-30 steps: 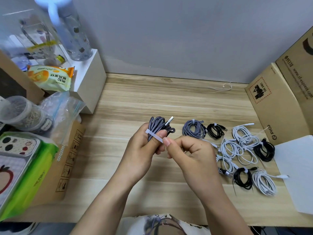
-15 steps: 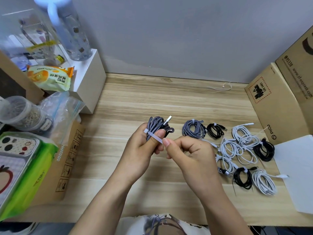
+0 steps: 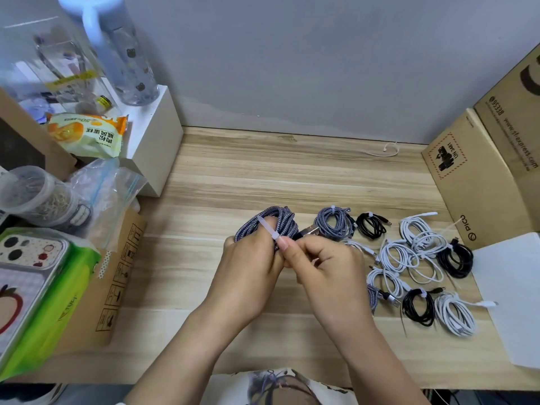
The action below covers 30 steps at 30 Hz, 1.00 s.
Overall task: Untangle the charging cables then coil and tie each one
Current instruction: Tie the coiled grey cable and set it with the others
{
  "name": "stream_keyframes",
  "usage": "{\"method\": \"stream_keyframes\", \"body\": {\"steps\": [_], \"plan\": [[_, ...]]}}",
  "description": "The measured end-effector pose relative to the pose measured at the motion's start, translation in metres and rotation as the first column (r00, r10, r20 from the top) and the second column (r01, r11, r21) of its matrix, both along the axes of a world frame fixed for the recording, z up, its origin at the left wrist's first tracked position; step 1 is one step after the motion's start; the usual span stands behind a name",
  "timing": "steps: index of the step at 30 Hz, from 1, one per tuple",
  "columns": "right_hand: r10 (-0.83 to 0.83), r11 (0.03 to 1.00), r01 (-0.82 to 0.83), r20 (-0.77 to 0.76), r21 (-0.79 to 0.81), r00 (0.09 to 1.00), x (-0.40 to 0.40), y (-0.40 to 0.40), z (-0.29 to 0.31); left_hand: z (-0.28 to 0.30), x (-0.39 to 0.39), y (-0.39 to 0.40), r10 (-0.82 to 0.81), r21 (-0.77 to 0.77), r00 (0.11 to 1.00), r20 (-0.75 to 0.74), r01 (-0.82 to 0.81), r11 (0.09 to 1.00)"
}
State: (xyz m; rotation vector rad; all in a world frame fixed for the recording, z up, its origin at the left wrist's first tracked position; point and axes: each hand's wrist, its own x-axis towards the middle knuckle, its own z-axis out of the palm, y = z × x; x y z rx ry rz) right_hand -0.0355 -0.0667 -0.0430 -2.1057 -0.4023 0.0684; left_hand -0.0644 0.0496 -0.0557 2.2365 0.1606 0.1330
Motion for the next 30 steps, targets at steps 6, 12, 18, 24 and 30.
{"method": "stream_keyframes", "body": {"steps": [6,12,18,24,30], "plan": [[-0.003,0.989,0.055,0.347,-0.140,0.938,0.008,0.002,0.004,-0.001,0.000,0.004,-0.086,0.274,0.992,-0.094,0.109,0.955],[0.036,0.999,-0.034,0.250,-0.011,0.967,0.011,0.006,0.007,0.009,-0.001,-0.007,-0.137,0.325,0.985,-0.108,0.165,0.931],[0.287,0.885,-0.331,0.175,0.327,0.942,-0.015,0.005,0.027,-0.012,0.006,0.012,-0.069,-0.605,0.989,-0.131,-0.025,0.796],[0.415,0.816,-0.194,-0.318,0.544,0.853,-0.014,0.000,0.031,-0.011,0.006,0.029,0.074,-0.578,0.990,-0.122,-0.131,0.806],[0.240,0.964,-0.127,-0.550,0.235,0.800,0.000,0.000,0.006,-0.010,-0.003,0.024,0.061,-0.034,0.998,0.002,-0.061,0.998]]}}
